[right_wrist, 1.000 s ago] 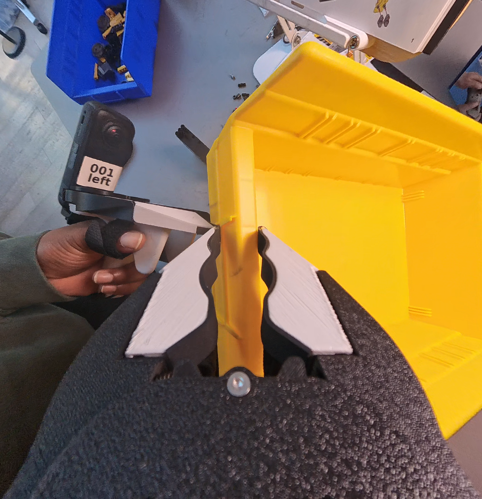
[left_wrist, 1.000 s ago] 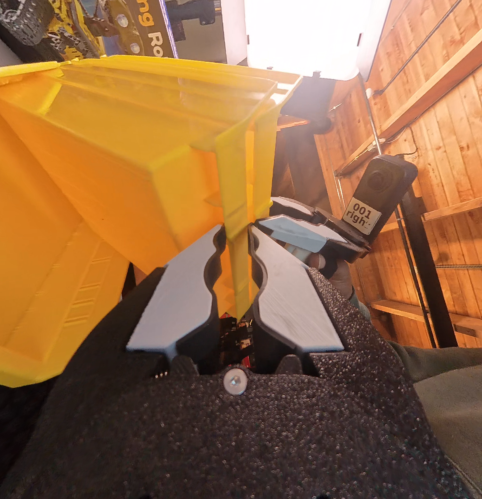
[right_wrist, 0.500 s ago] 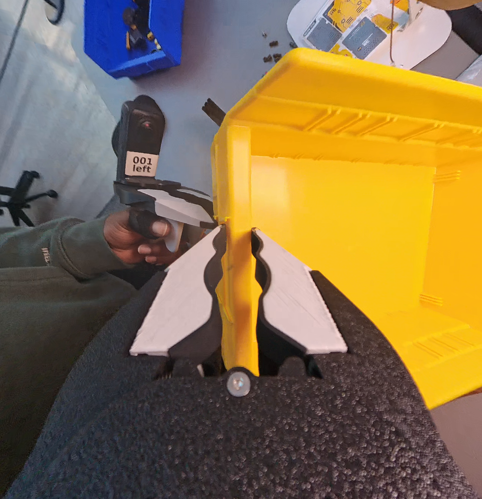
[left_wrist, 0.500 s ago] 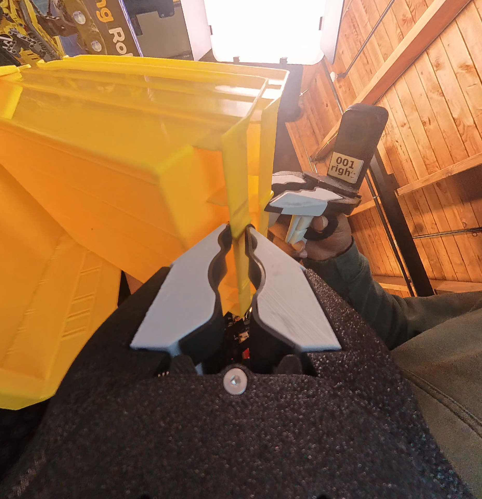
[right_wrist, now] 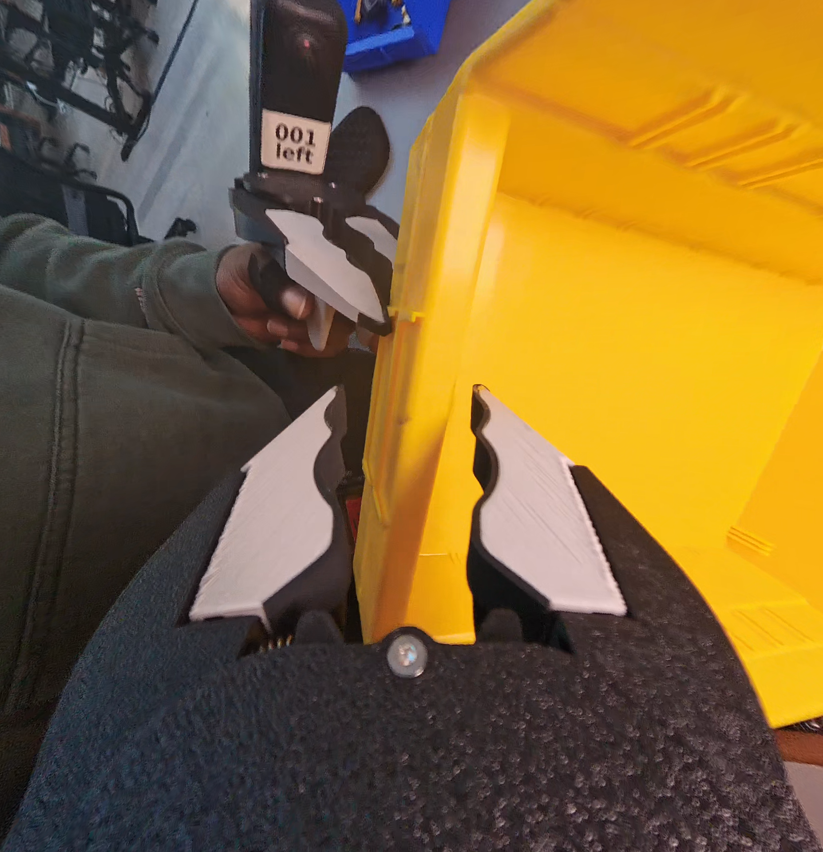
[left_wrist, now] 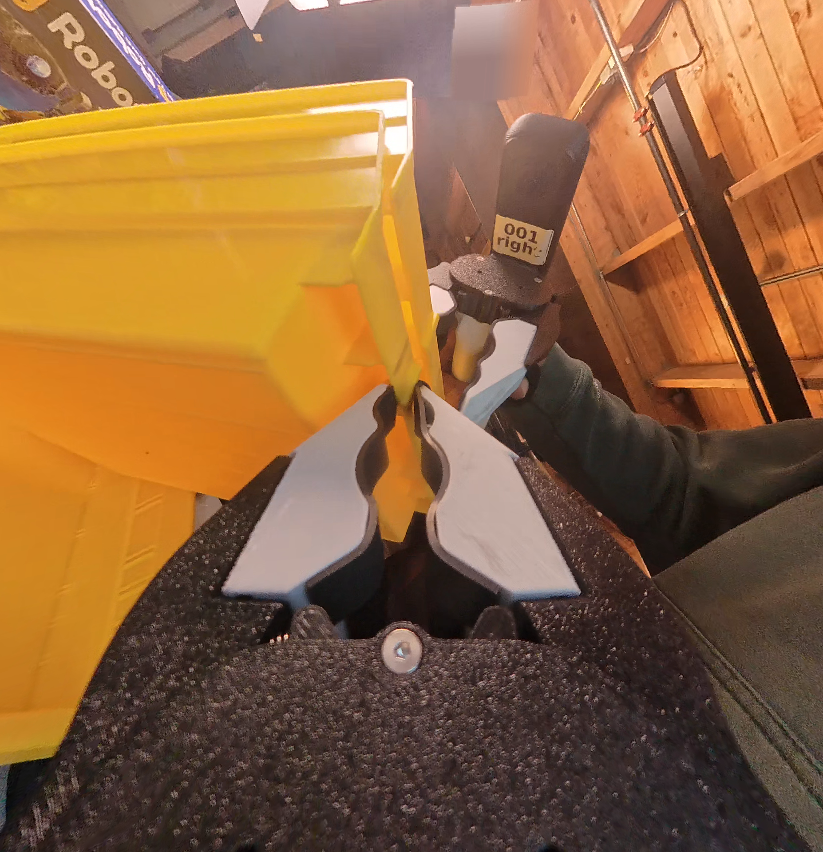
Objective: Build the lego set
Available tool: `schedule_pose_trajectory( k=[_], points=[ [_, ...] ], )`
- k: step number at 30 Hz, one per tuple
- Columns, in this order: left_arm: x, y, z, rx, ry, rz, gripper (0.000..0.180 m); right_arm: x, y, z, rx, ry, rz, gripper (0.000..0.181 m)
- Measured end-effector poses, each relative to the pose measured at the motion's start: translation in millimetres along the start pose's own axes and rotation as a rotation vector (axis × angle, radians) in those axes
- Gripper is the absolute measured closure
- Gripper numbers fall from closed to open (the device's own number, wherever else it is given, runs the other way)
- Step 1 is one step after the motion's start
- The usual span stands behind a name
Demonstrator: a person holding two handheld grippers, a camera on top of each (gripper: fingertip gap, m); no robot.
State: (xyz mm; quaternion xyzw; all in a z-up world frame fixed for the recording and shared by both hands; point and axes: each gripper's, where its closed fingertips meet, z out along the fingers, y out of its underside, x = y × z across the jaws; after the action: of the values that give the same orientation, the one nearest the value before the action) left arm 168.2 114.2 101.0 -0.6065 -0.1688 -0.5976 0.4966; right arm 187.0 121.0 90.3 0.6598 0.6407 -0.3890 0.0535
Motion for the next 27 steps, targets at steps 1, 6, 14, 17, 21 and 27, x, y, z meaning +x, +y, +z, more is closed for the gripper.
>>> schedule_pose_trajectory(
  k=[1, 6, 14, 17, 21, 27],
  points=[
    [2, -2, 3, -0.016, -0.003, 0.014, 0.174, 0, 8, 4, -0.063, -0.016, -0.009, 0.142],
    [27, -21, 11, -0.075, 0.023, 0.106, 0.175, -14, -5, -9, 0.046, -0.156, 0.045, 0.160],
    [123, -51, 28, -0.324, 0.002, 0.368, 0.175, -76, -48, -73, 0.414, -0.170, 0.057, 0.162],
    [145, -45, 25, -0.408, -0.021, 0.423, 0.175, -97, -48, -80, 0.493, -0.168, 0.011, 0.162],
    [151, -26, 21, -0.458, -0.059, 0.433, 0.174, -110, -34, -78, 0.546, -0.207, 0.026, 0.163],
    [151, 0, 16, -0.440, -0.079, 0.383, 0.174, -117, -10, -71, 0.537, -0.257, 0.081, 0.163]
  ],
)
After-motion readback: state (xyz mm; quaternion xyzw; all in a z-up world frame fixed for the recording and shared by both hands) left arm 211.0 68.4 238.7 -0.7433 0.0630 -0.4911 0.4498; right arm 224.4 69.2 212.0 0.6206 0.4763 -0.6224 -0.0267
